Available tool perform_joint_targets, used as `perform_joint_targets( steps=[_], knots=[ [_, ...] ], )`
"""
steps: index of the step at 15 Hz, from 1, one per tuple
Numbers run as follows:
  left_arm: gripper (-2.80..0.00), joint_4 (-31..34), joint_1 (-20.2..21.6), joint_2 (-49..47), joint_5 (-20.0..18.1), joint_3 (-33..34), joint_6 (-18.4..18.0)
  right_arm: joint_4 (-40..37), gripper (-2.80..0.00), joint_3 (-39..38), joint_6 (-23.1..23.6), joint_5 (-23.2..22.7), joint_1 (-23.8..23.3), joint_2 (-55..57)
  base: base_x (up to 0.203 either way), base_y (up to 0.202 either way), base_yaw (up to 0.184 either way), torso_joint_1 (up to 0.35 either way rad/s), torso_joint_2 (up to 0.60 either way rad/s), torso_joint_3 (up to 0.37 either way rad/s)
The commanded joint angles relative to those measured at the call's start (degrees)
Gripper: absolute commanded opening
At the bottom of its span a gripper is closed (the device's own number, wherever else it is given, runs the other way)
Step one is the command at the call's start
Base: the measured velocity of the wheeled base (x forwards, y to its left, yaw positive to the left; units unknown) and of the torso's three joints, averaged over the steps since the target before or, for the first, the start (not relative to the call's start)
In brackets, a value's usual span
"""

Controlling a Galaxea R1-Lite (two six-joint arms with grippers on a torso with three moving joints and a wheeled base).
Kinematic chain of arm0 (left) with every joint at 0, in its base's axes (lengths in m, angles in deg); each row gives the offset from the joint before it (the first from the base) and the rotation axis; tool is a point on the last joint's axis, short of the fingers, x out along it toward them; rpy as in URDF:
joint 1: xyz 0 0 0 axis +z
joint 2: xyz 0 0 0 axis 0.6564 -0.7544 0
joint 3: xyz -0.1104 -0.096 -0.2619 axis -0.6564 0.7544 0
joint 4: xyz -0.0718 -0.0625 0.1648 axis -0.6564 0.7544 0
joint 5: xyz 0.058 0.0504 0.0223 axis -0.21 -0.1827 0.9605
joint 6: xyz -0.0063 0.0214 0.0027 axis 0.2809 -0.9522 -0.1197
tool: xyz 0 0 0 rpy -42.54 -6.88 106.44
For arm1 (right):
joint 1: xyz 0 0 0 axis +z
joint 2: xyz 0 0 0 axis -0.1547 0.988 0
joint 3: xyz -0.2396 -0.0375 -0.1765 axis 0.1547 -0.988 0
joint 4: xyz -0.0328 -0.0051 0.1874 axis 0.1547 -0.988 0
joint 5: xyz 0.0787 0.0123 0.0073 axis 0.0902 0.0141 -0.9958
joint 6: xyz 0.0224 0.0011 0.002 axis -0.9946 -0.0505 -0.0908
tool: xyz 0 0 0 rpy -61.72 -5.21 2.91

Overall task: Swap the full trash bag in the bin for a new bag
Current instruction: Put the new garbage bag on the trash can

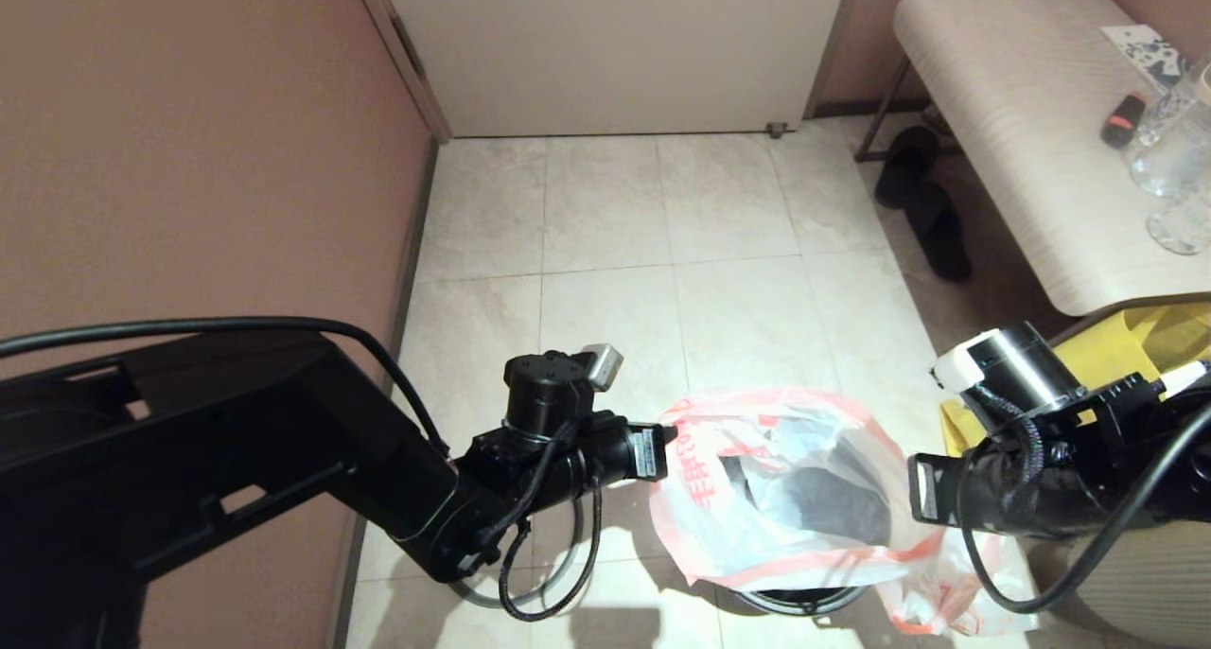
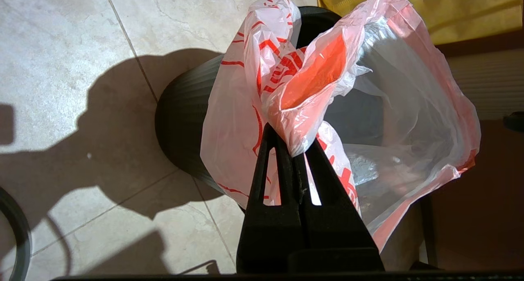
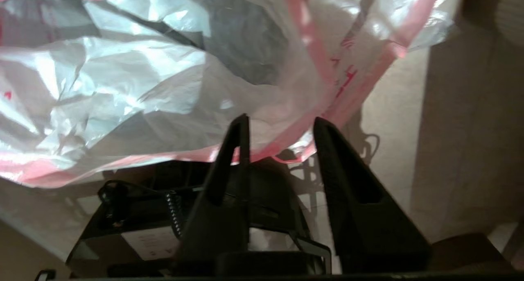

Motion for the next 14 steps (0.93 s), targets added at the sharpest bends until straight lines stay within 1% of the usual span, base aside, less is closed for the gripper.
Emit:
perform_joint_targets(
  steps=[1, 2, 3, 4, 6, 10, 14],
  knots=[
    [-2.8, -0.32, 0.14, -0.85, -0.06, -0.01, 0.14, -0.45, 0.0, -0.13, -0.62, 1.17, -0.13, -2.15, 0.0, 0.0, 0.0, 0.0, 0.0, 0.0],
    [-2.8, -0.39, 0.13, -1.32, -0.05, -0.01, 0.14, -1.28, 0.0, -0.26, -0.5, 1.22, -0.07, -3.55, 0.0, 0.0, 0.0, 0.0, 0.0, 0.0],
    [-2.8, -0.47, 0.06, -1.9, 0.02, -0.01, 0.14, -3.66, 0.0, -0.56, -0.44, 1.3, -0.65, -3.43, 0.0, 0.0, 0.0, 0.0, 0.0, 0.0],
    [-2.8, -0.49, -0.1, -2.25, 0.03, -0.01, 0.05, -4.32, 0.0, -1.14, -0.43, 1.21, -2.44, -2.7, 0.0, 0.0, 0.0, 0.0, 0.0, 0.0],
    [-2.8, -0.64, -0.78, -3.78, 0.16, 0.0, 0.07, -3.24, 0.0, -2.35, -0.23, 0.45, -4.76, -0.73, 0.0, 0.0, 0.0, 0.0, 0.0, 0.0],
    [-2.8, -1.89, -0.91, -4.11, 0.21, 0.17, 0.14, 8.95, 0.0, -5.48, 2.66, -2.69, -6.6, 6.03, 0.0, 0.0, 0.0, 0.0, 0.0, 0.0],
    [-2.8, -1.89, -0.56, -4.37, 0.21, 0.08, 0.05, 17.13, 0.0, -4.73, 3.33, -3.09, -7.36, 14.78, 0.0, 0.0, 0.0, 0.0, 0.0, 0.0]
  ],
)
